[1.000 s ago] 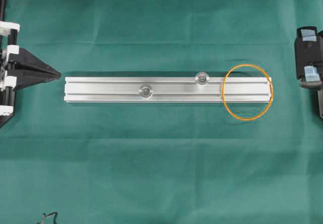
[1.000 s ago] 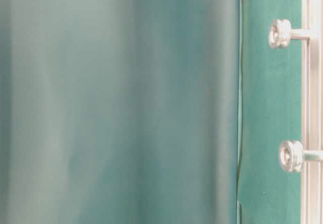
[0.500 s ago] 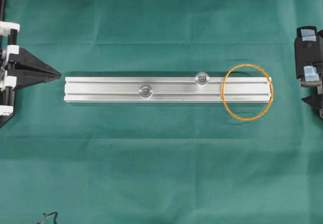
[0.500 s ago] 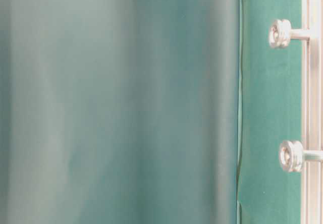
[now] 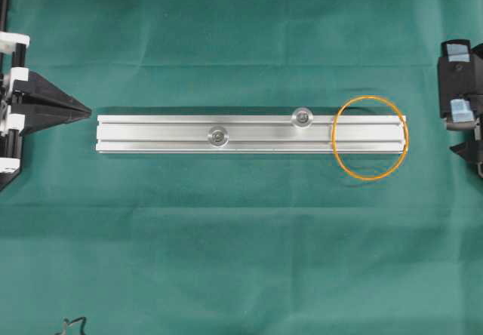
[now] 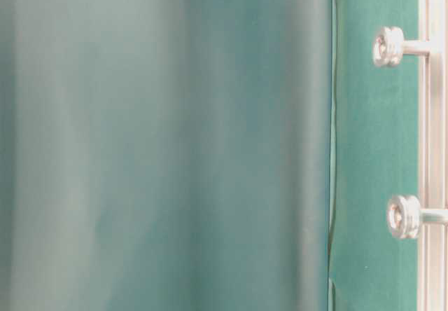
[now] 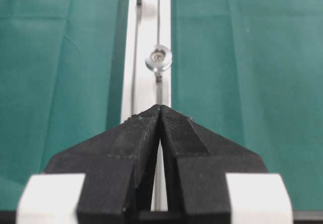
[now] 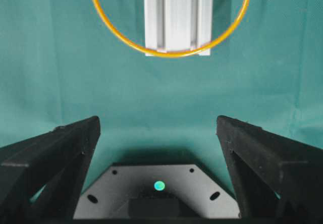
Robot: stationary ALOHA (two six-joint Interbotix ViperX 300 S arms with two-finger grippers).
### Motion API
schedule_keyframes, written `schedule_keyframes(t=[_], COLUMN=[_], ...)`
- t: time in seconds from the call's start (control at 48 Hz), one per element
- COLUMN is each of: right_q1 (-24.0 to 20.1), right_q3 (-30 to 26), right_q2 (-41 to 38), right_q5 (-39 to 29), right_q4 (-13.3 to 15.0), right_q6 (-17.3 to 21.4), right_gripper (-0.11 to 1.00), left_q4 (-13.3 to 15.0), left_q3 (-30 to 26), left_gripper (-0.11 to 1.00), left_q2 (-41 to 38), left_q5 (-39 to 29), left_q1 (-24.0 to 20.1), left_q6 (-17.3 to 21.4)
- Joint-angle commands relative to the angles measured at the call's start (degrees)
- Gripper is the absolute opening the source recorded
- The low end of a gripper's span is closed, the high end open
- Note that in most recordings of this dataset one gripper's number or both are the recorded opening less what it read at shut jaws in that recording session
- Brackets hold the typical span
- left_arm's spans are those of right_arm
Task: Hook the rubber onto the shaft.
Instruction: 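Move the open right gripper over the orange ring's near edge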
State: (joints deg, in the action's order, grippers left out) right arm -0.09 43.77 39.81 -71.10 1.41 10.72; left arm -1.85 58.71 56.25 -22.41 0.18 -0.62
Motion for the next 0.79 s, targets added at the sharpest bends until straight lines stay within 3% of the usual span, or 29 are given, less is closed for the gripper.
schedule_keyframes(t=[0.0, 0.771], right_q1=[-0.1, -0.1], right_q3=[-2.2, -11.9], right_q2=[-1.2, -15.6], right_q5=[0.6, 6.3], right_q4=[0.0, 0.0], right_q6=[0.1, 0.0], right_gripper=[0.98, 0.98], left_q4=[-0.2, -0.1], left_q3=[-1.8, -1.8], left_gripper=[0.00, 0.00], left_q2=[-0.5, -0.6], left_q5=[0.3, 0.2], left_q1=[0.1, 0.1], left_q6=[0.0, 0.0])
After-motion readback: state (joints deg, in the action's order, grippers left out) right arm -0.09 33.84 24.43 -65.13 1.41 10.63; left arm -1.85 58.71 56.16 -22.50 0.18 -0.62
